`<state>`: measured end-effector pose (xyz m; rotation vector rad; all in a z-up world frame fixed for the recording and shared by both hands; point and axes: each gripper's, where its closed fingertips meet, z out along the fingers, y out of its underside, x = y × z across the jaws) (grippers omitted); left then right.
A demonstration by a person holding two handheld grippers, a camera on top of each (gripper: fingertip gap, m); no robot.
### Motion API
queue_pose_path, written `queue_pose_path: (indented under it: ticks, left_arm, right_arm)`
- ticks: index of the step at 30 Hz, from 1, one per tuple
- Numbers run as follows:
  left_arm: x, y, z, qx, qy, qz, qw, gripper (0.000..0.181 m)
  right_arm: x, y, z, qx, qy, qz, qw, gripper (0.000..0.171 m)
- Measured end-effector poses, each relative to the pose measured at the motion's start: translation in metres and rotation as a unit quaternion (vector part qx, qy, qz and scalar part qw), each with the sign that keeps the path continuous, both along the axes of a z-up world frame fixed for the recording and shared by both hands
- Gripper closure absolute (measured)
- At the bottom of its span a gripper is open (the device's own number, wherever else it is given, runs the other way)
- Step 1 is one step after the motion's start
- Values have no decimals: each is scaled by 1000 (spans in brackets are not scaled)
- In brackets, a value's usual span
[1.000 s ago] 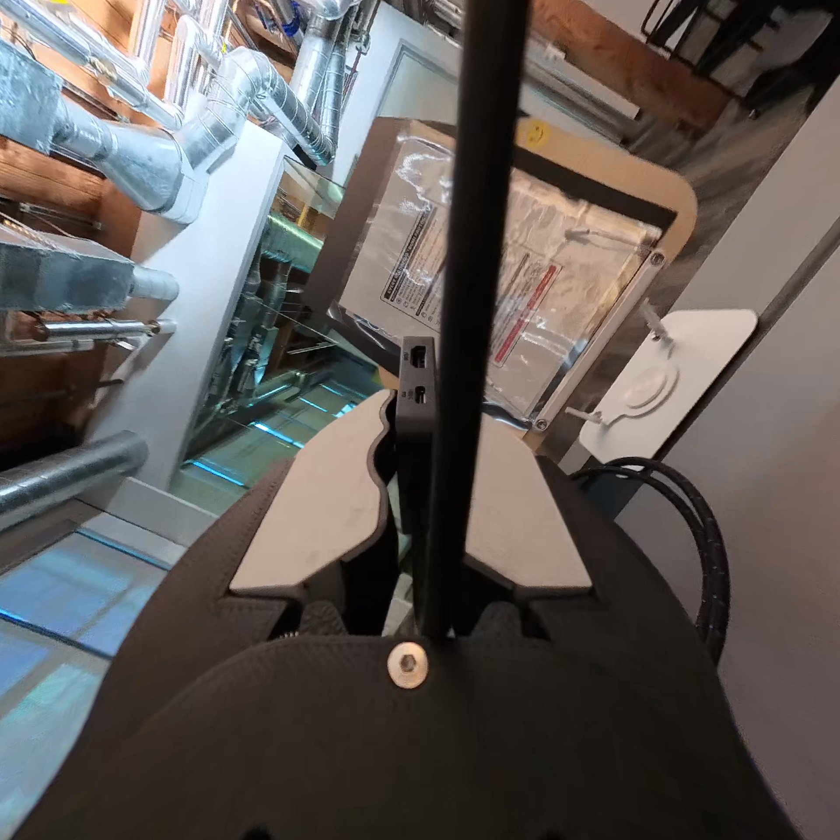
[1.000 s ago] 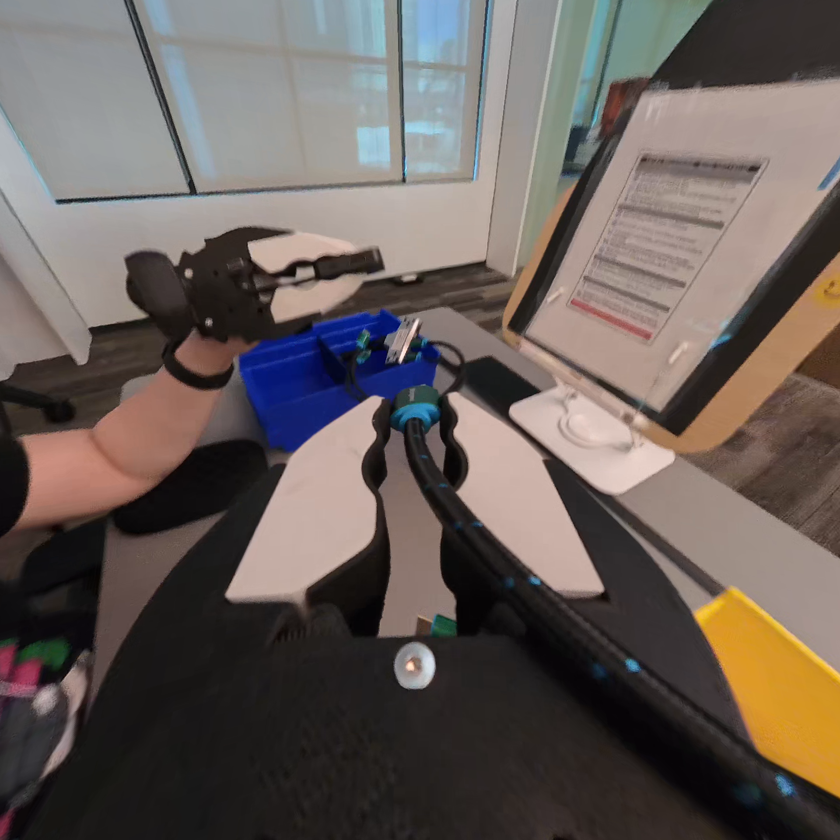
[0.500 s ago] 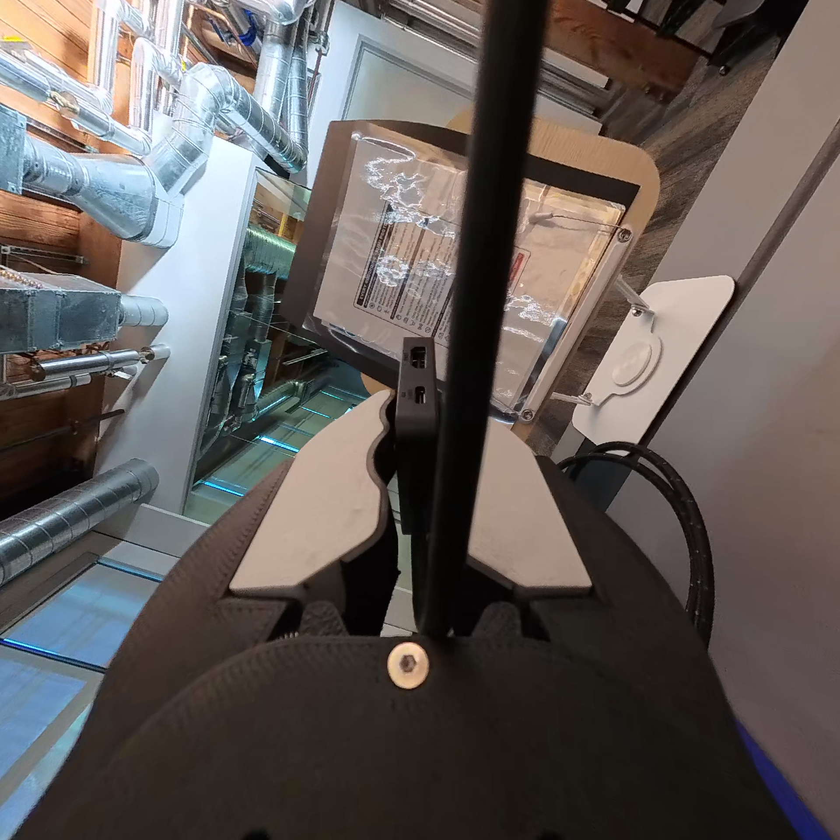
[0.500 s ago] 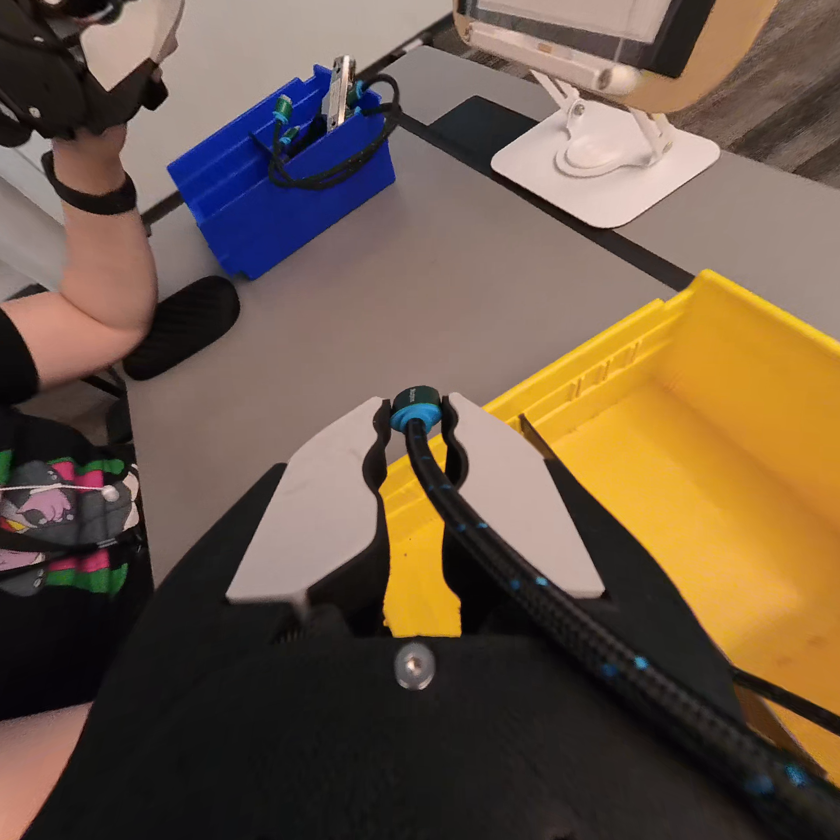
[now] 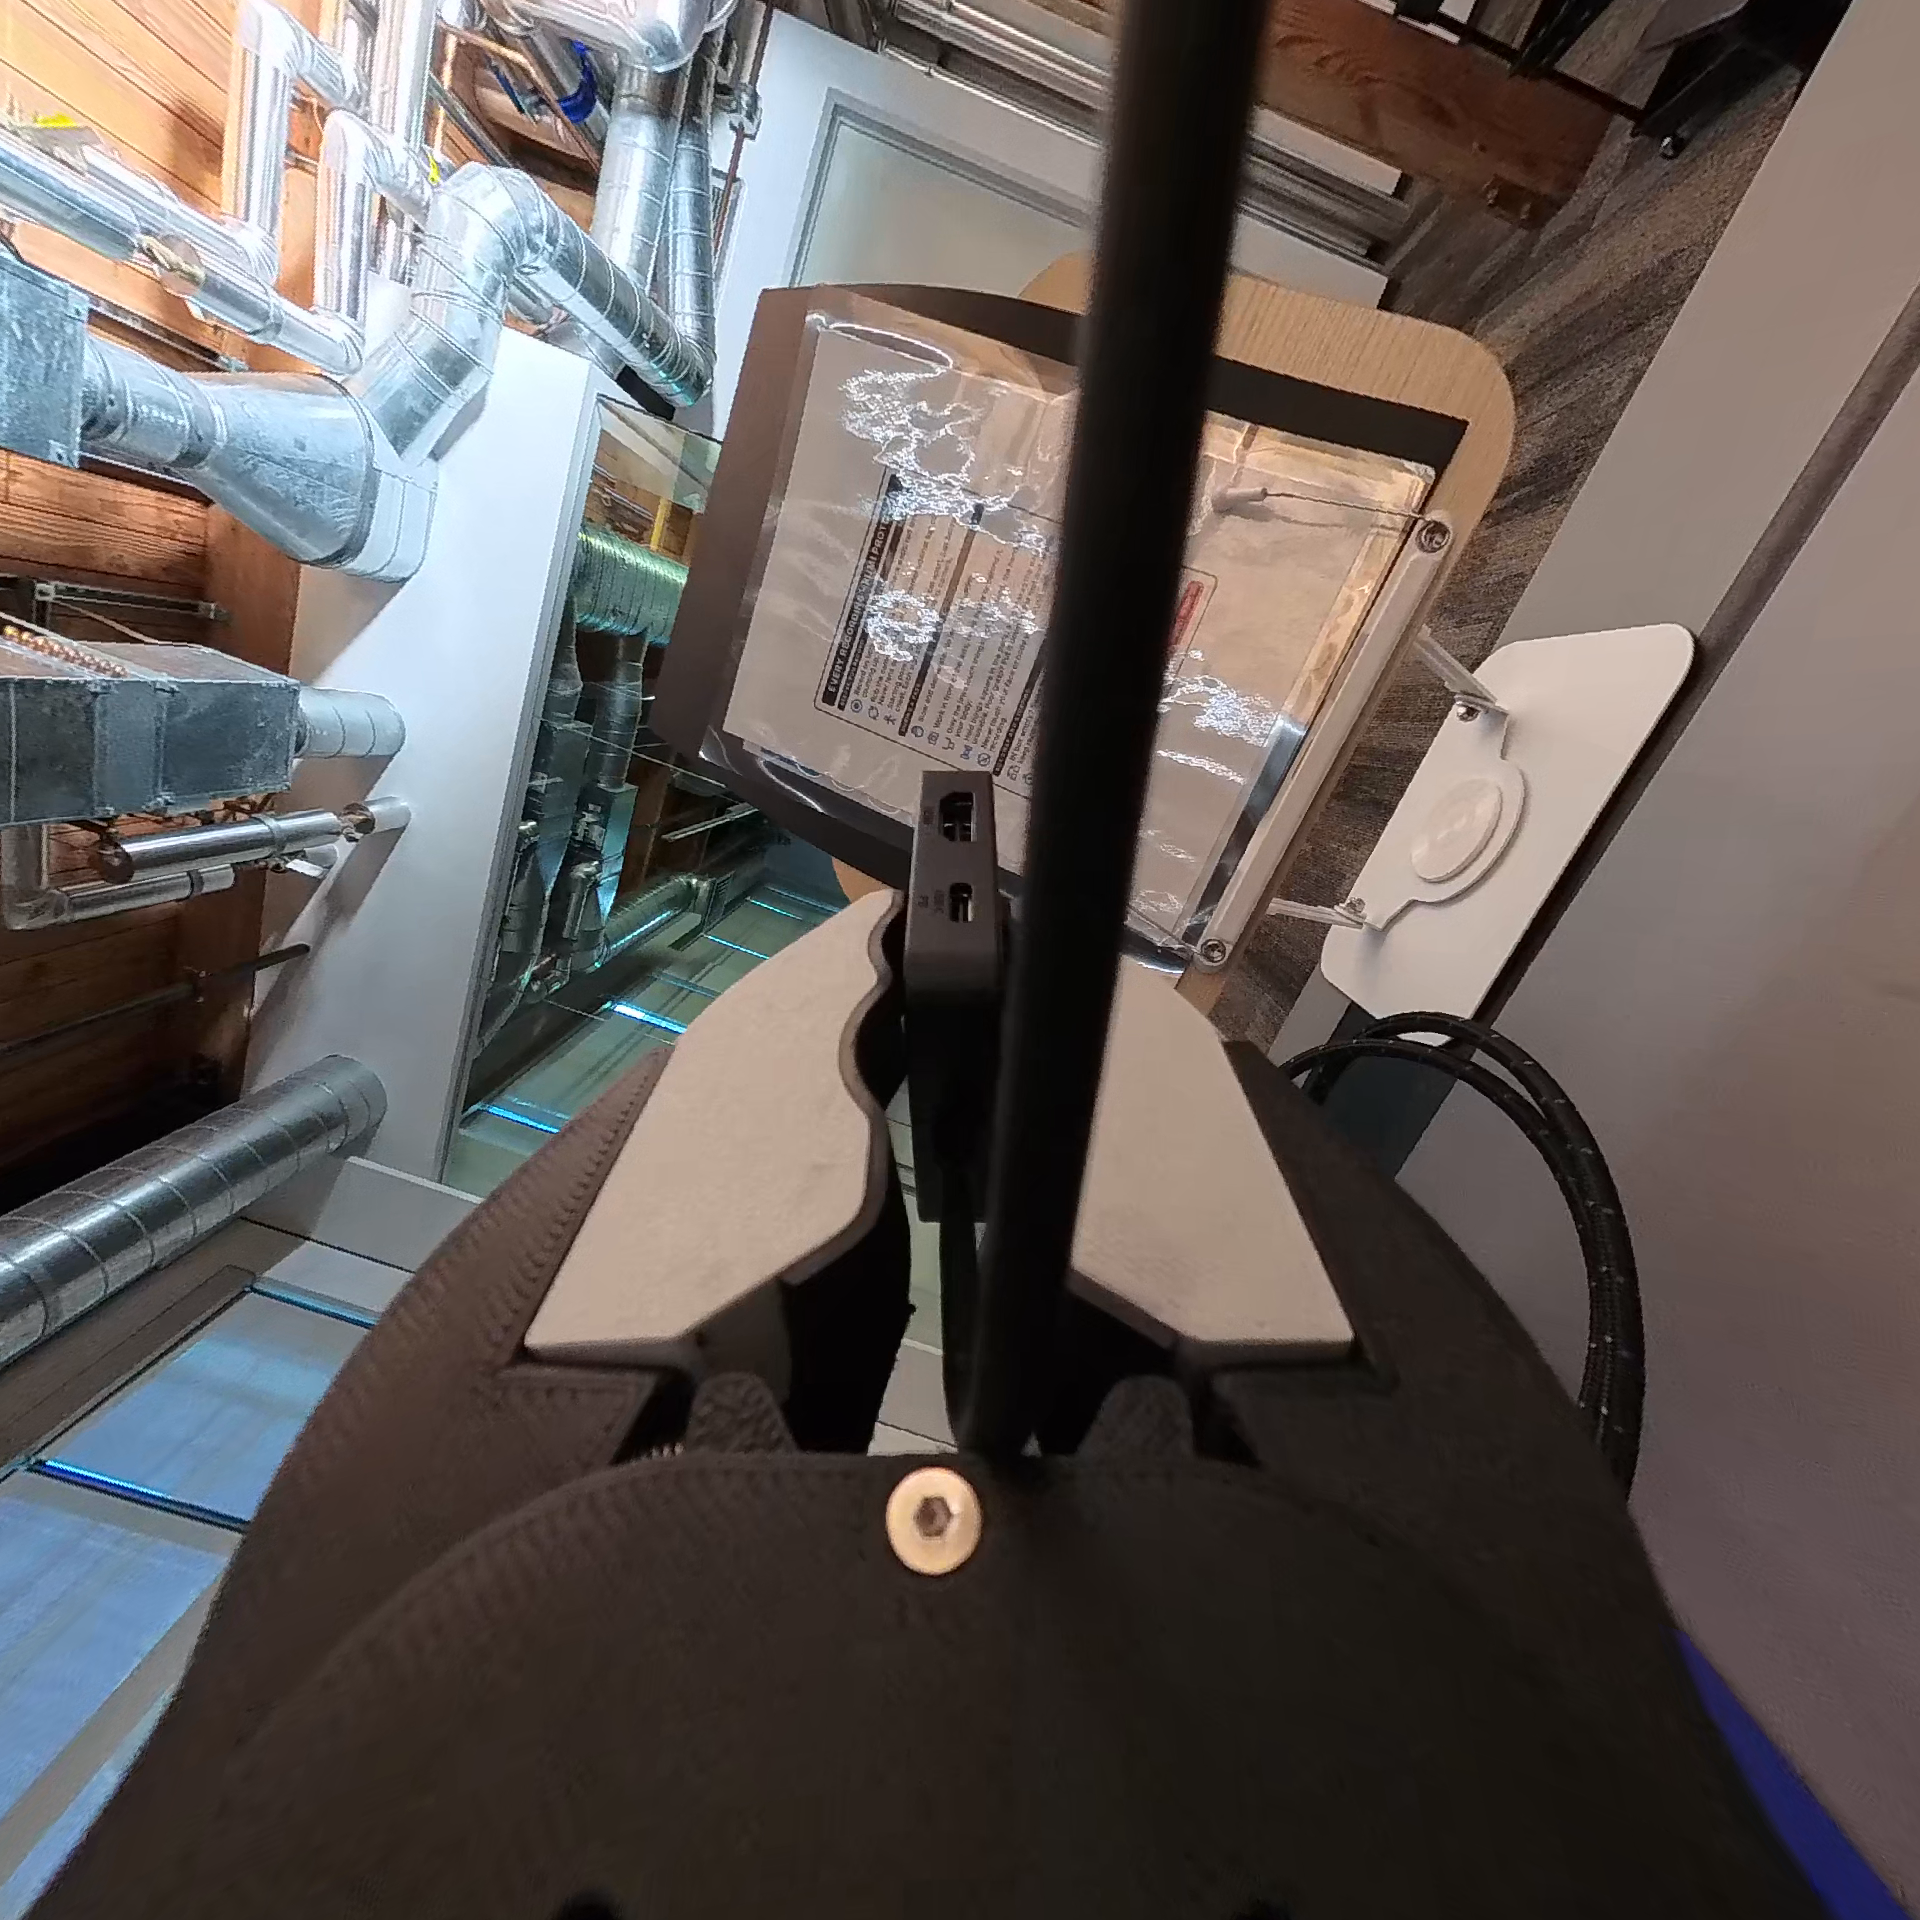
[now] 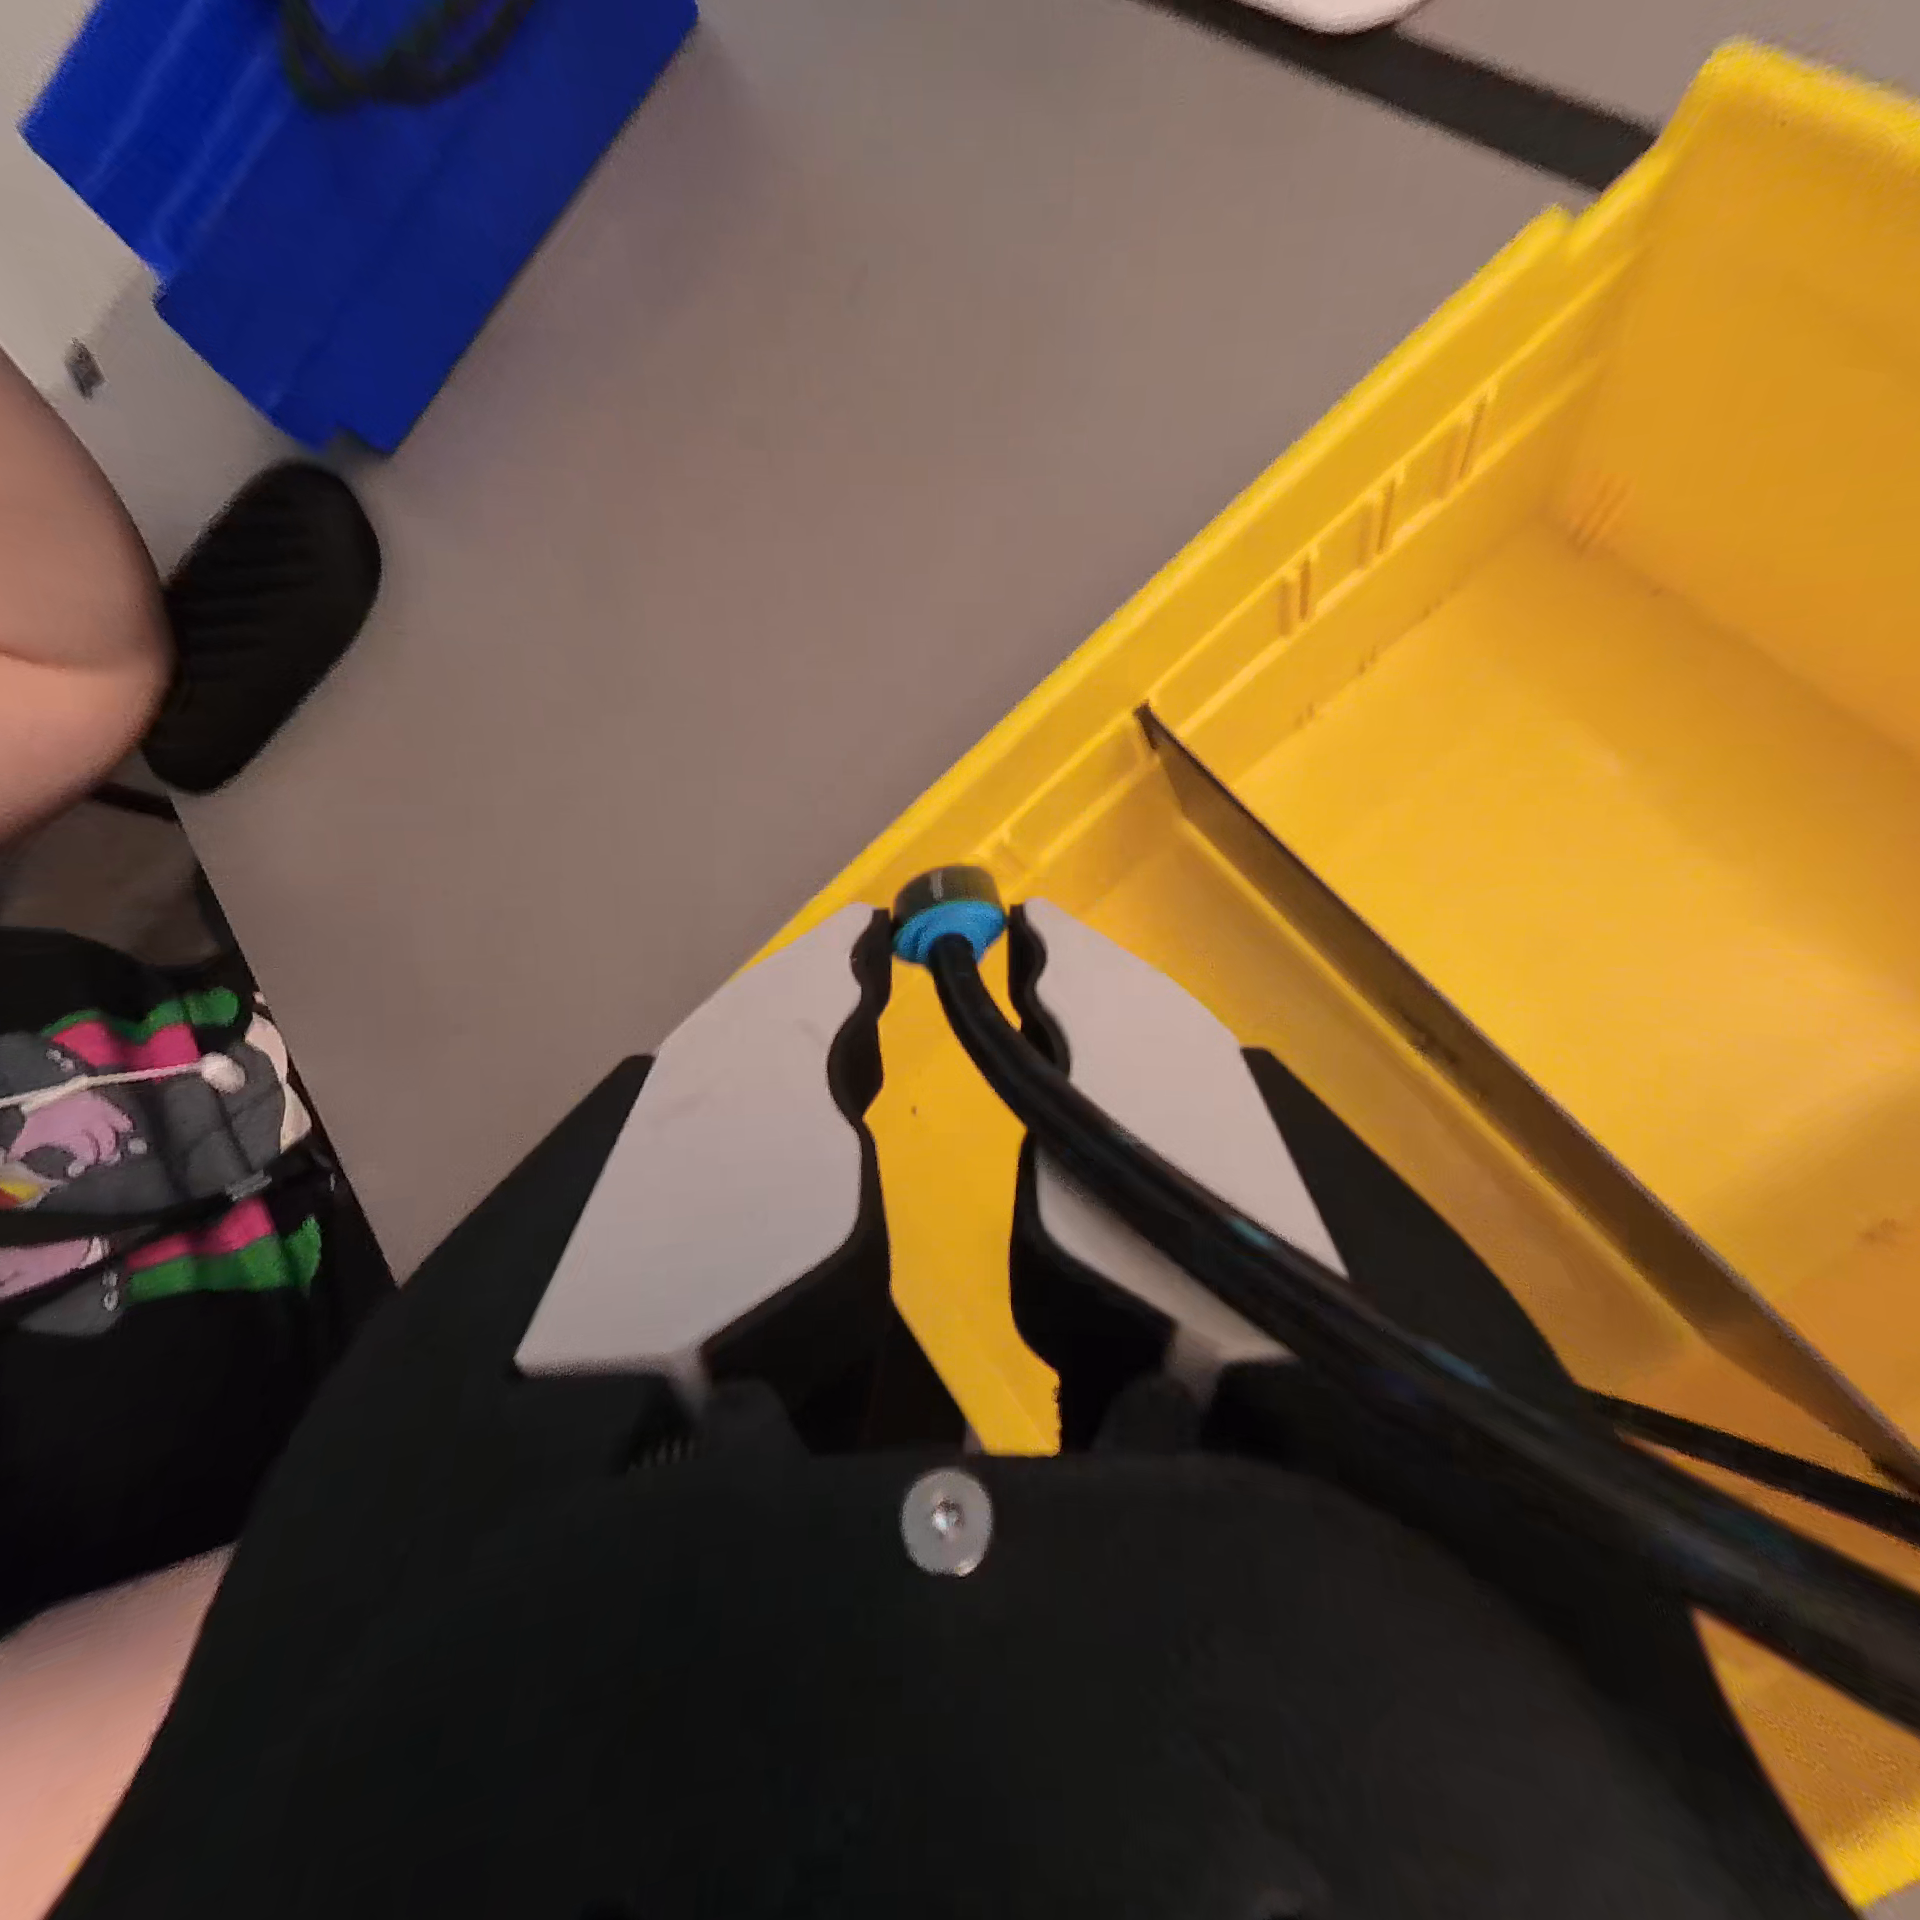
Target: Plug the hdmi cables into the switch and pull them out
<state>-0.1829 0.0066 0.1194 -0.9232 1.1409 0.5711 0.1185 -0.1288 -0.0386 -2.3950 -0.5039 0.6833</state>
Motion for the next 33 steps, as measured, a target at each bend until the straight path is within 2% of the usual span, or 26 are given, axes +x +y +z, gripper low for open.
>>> queue_pose_path:
  ticks: [5, 11, 13, 16, 20, 24, 27, 28, 29, 31, 33]
  left_arm:
    - [0, 0, 0, 2, 1, 0, 1000, 167]
    - [0, -1, 0, 4, 4, 2, 1000, 167]
    - [0, -1, -1, 2, 6, 1, 1000, 167]
    - [2, -1, -3, 1, 13, 1, 1000, 167]
    - [5, -2, -6, 0, 19, -2, 1000, 166]
    - [9, -2, -11, -2, 28, -2, 1000, 166]
    - [11, -1, -14, -6, 33, -4, 999, 166]
    - [11, -1, -15, -6, 35, -3, 999, 166]
    - [12, 0, -16, -7, 36, -3, 999, 166]
    - [12, 1, -18, -9, 39, -2, 999, 166]
    - [13, 1, -18, -8, 41, -2, 999, 166]
  right_arm:
    - [4, -13, -19, -65, -16, 11, 998, 147]
    - [6, -39, -15, -106, -5, 20, 994, 142]
    - [19, -41, -8, -82, -30, -2, 996, 142]
    - [61, -23, 10, 8, -108, -88, 990, 142]
    - [125, 18, 39, 171, -228, -202, 937, 140]
    - [142, 39, 18, 185, -313, -191, 912, 139]
    - [144, 49, -7, 156, -324, -179, 916, 139]
    - [145, 51, -13, 147, -322, -177, 919, 142]
    - [145, 51, -18, 139, -319, -171, 922, 156]
    - [145, 49, -15, 146, -324, -165, 920, 157]
    - [140, 47, 6, 190, -315, -164, 915, 157]
